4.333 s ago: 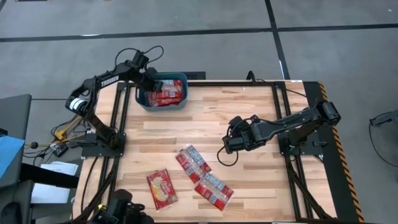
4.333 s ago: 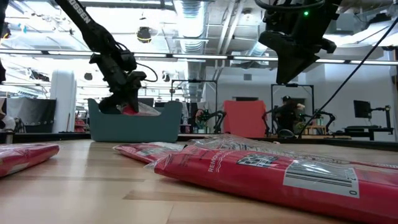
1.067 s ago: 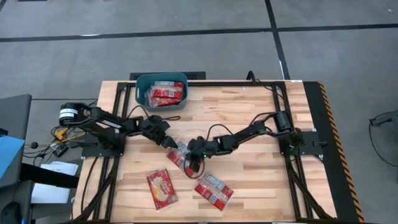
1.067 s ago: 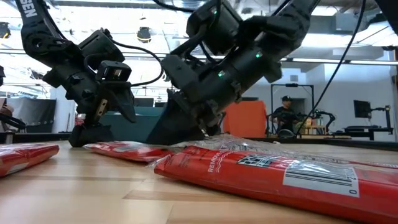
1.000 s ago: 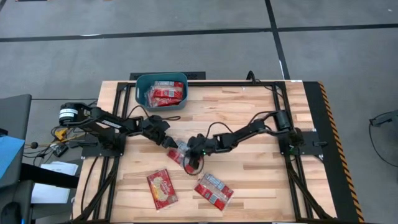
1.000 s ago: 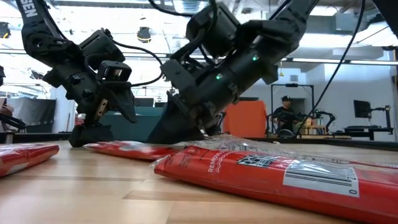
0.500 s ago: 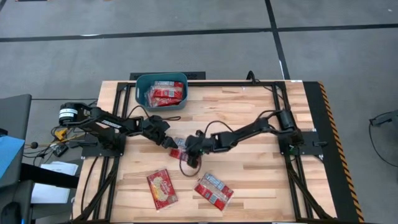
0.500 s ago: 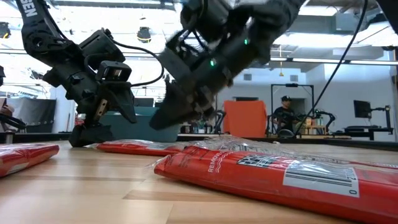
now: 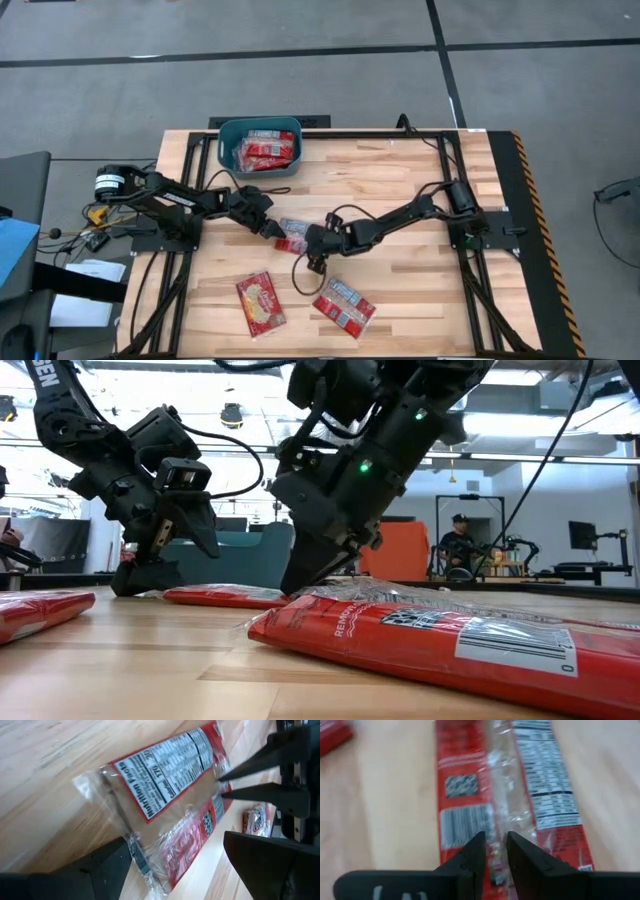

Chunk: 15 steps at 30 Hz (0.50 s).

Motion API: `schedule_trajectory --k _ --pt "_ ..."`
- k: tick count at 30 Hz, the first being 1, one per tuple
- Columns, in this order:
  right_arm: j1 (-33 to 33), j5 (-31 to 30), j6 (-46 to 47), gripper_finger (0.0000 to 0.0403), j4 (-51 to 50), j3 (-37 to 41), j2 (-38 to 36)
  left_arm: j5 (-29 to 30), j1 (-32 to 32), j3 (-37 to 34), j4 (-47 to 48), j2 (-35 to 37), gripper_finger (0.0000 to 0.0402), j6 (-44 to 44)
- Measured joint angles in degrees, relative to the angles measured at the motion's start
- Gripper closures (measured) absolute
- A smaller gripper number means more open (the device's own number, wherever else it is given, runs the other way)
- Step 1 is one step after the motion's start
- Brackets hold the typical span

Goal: Sort popcorn bags into baskets
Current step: Put the red popcorn bag into the blue bin

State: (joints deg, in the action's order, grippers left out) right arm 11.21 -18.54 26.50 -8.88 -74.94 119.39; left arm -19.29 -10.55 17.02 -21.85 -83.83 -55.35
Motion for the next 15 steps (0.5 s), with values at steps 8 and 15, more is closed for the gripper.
schedule_trajectory --k 8,15 --pt "-3.4 0.4 -3.0 0.0296 3.1 0.0 0.0 0.3 0.0 -0.1 -0.5 0.0 0.0091 -0.8" --pt "-4.6 0.6 -5.6 0.0296 6.6 0.0 0.0 2.1 0.0 -0.1 -1.8 -0.1 0.0091 -1.5"
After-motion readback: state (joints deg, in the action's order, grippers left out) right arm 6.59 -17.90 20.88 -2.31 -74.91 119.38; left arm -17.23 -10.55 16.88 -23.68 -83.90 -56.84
